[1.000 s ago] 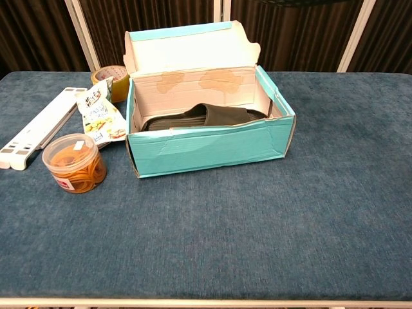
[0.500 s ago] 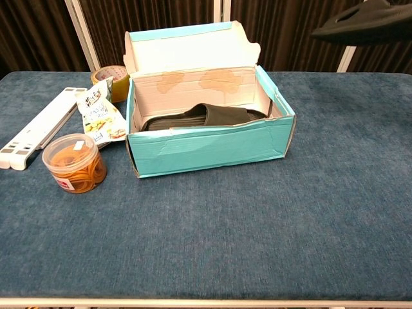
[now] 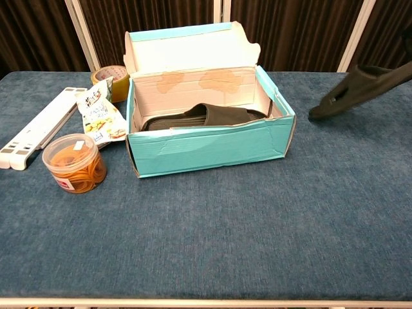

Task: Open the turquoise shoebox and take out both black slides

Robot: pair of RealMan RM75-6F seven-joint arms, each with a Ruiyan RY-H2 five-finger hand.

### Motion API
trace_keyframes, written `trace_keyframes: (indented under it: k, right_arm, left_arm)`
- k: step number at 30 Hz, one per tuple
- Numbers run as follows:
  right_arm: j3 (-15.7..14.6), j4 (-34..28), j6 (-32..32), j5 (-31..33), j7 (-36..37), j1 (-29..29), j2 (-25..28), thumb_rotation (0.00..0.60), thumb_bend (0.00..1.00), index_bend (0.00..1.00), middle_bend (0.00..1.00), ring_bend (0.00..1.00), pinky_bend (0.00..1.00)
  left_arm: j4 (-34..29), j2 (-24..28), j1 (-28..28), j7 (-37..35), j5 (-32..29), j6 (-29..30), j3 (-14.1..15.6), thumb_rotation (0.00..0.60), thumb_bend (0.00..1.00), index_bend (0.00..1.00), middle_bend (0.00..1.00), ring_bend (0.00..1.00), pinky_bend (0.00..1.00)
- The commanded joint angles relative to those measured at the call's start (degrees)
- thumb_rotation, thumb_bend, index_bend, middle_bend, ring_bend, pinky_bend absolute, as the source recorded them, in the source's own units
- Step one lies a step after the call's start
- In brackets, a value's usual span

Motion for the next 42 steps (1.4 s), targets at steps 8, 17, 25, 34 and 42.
trace_keyframes:
  k: [8,17,25,34,42]
  right_arm:
    - [-0.08,-10.42,-4.89,6.02,-4.94,0.55,6.53,0.6,0.0,0.24,0.25,0.08,0.11]
    - [0.96,-22.78,-3.68,4.64,-5.0,1.46,11.96,0.6,0.0,0.19,0.24,0.06,0.12]
    - [4.72,-26.22,-9.44,5.86,-6.36,10.0,8.88,0.6,0.0,0.19,0.27,0.13,0.21]
    - [4.97,-20.81,-16.93,19.09,-13.29,21.55,0.23,0.6,0.0,0.19,0.29,0.19,0.29]
    - [3.76,-13.12,-22.06,27.52,-12.82,29.08,-6.62,0.6,0.0,0.19,0.29,0.19,0.29]
  left_arm:
    - [0.13,0.07,0.1,-0.97,0.11,0.34,-0.05,0.6,0.1,0.12,0.05,0.0,0.18]
    - [-0.09,0.12,-0.05,-0.9,0.44,0.46,-0.1,0.6,0.1,0.12,0.05,0.0,0.18]
    - [-0.38,0.28,0.19,-0.69,-0.11,0.74,-0.36,0.6,0.1,0.12,0.05,0.0,0.18]
    - [0.74,0.31,0.27,-2.63,-1.71,-0.12,-0.77,0.6,0.1,0.12,0.05,0.0,0.18]
    - [2.09,0.15,0.35,-4.49,-2.03,-0.29,-0.84,0.6,0.1,0.12,0.05,0.0,0.18]
